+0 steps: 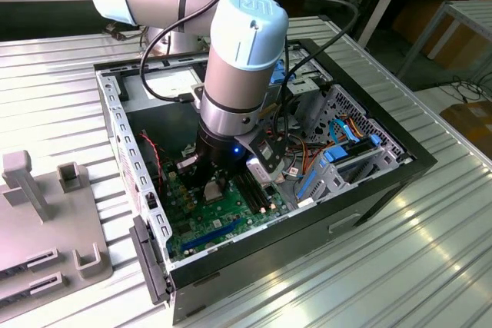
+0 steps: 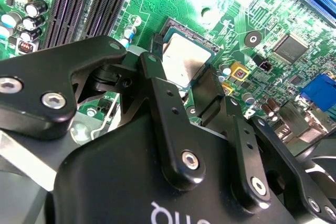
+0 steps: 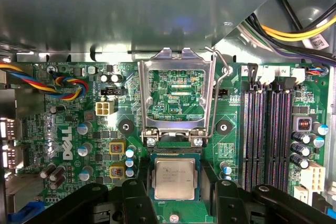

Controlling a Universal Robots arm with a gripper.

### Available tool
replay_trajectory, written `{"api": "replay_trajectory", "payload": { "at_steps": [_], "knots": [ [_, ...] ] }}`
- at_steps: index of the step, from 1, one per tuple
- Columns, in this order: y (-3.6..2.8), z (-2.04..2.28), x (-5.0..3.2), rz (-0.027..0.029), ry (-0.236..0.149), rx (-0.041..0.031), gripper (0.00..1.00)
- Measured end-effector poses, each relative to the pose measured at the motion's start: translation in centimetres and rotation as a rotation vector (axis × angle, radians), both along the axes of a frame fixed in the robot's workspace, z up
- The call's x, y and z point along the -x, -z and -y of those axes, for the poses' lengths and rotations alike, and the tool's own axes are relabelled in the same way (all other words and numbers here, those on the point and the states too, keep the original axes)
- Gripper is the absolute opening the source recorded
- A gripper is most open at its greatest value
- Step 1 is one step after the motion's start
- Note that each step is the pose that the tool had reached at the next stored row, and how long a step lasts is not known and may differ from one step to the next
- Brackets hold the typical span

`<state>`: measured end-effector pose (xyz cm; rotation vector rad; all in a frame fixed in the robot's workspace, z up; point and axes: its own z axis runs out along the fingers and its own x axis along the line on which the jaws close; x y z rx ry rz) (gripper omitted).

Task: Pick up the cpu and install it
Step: 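Place the cpu into insertion slot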

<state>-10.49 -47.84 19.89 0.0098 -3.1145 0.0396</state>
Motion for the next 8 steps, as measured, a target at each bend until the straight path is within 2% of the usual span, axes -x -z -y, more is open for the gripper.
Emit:
{"api": "replay_trajectory", "payload": {
  "at_steps": [8],
  "knots": [
    [0.03, 0.00, 0.00, 0.0000, 0.000, -0.0001, 0.47]
  ]
}}
